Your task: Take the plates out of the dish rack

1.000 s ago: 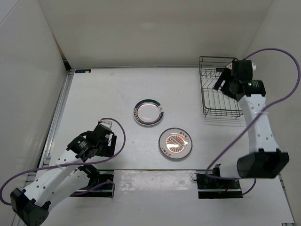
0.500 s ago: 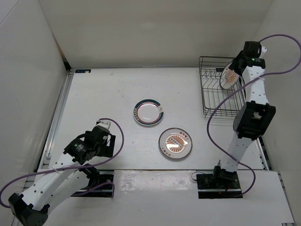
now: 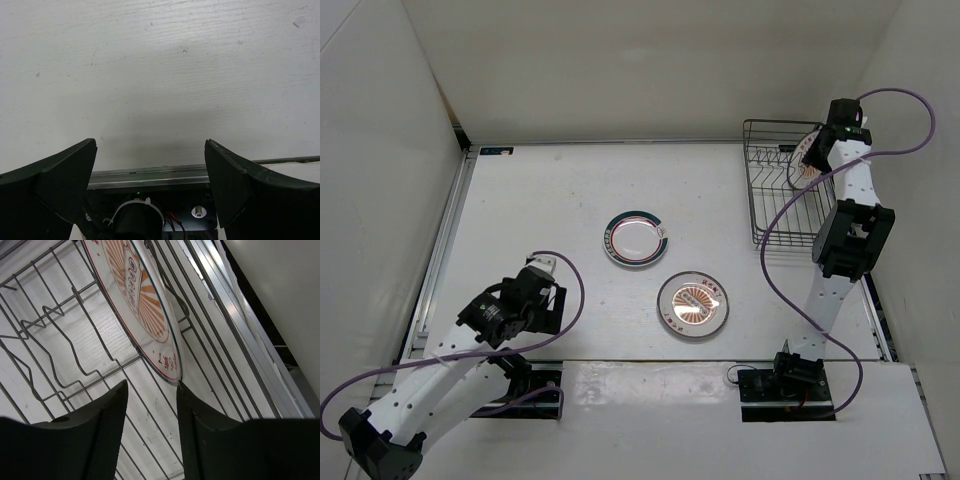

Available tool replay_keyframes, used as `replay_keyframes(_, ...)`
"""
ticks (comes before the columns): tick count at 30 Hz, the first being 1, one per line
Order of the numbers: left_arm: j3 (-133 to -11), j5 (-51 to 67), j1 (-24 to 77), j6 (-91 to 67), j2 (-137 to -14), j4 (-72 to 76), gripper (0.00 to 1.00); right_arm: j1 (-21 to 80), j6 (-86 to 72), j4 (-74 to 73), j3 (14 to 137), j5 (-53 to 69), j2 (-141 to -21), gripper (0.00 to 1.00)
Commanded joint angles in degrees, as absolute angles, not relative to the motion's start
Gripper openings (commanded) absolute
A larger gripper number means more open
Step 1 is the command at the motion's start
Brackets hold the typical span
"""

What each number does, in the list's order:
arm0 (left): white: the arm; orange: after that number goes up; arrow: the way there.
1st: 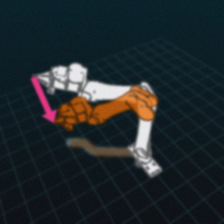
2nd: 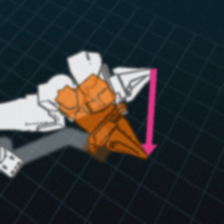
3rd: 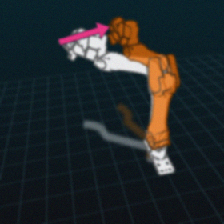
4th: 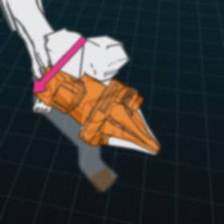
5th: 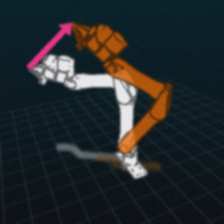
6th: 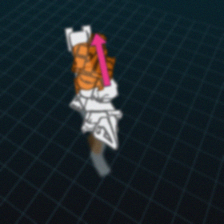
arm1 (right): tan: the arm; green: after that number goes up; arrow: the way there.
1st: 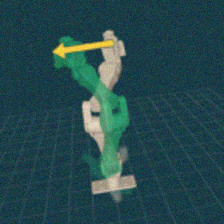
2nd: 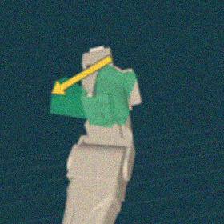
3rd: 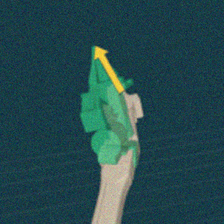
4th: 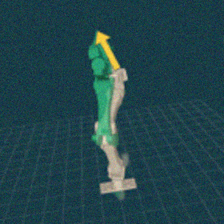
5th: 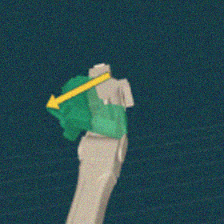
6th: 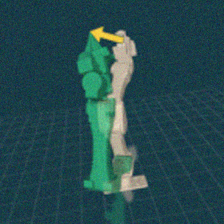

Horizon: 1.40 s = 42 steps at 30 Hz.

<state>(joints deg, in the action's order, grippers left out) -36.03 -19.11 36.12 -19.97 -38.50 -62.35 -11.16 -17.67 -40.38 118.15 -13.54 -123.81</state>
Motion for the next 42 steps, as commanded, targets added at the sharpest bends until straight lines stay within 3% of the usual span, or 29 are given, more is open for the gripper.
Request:
replay_keyframes(1, -35.9, -20.2, 36.1, -19.6, -38.9, -61.6, 1.0, -11.5, -16.9, -39.5, 117.5, -14.3, -123.5, 0.46)
replay_keyframes(5, -35.8, -20.1, 36.1, -19.6, -38.9, -61.4, 1.0, -11.7, -16.1, -38.8, 117.1, -14.0, -123.7, 0.32)
replay_keyframes(10, -35.9, -20.3, 36.1, -19.6, -39.4, -61.4, 1.0, -11.6, -15.3, -39.0, 116.8, -15.3, -123.6, 0.3)
replay_keyframes(12, -35.9, -20.5, 36.2, -19.7, -39.5, -61.6, 1.0, -11.8, -13.8, -37.9, 115.7, -14.2, -122.4, 0.39)
replay_keyframes(13, -35.9, -20.5, 36.2, -19.7, -39.4, -61.7, 1.0, -11.9, -13.4, -36.7, 114.6, -13.8, -122.1, 0.51)
replay_keyframes(15, -35.9, -20.4, 36.2, -19.6, -39.3, -61.4, 1.0, -12.2, -14.9, -34.9, 113.6, -13.2, -120.4, 0.57)
replay_keyframes(19, -35.9, -20.3, 36.1, -19.5, -39.6, -61.2, 1.0, -13.3, -17.6, -30.8, 107.9, -11.8, -117.0, 0.57)
replay_keyframes(31, -35.9, -20.4, 36.2, -19.5, -39.7, -61.1, 1.0, -14.9, -18.4, -31.0, 109.1, -7.7, -118.0, 0.54)
replay_keyframes(35, -35.8, -20.3, 36.3, -19.4, -39.6, -61.3, 1.0, -15.9, -17.7, -33.3, 113.3, -7.6, -120.8, 0.49)
replay_keyframes(40, -35.8, -20.5, 36.1, -19.3, -39.6, -61.3, 1.0, -15.9, -17.3, -32.4, 115.3, -7.6, -121.6, 0.32)
replay_keyframes(42, -35.9, -20.6, 36.1, -19.3, -39.6, -61.3, 1.0, -15.9, -17.5, -32.3, 115.8, -8.2, -121.8, 0.3)
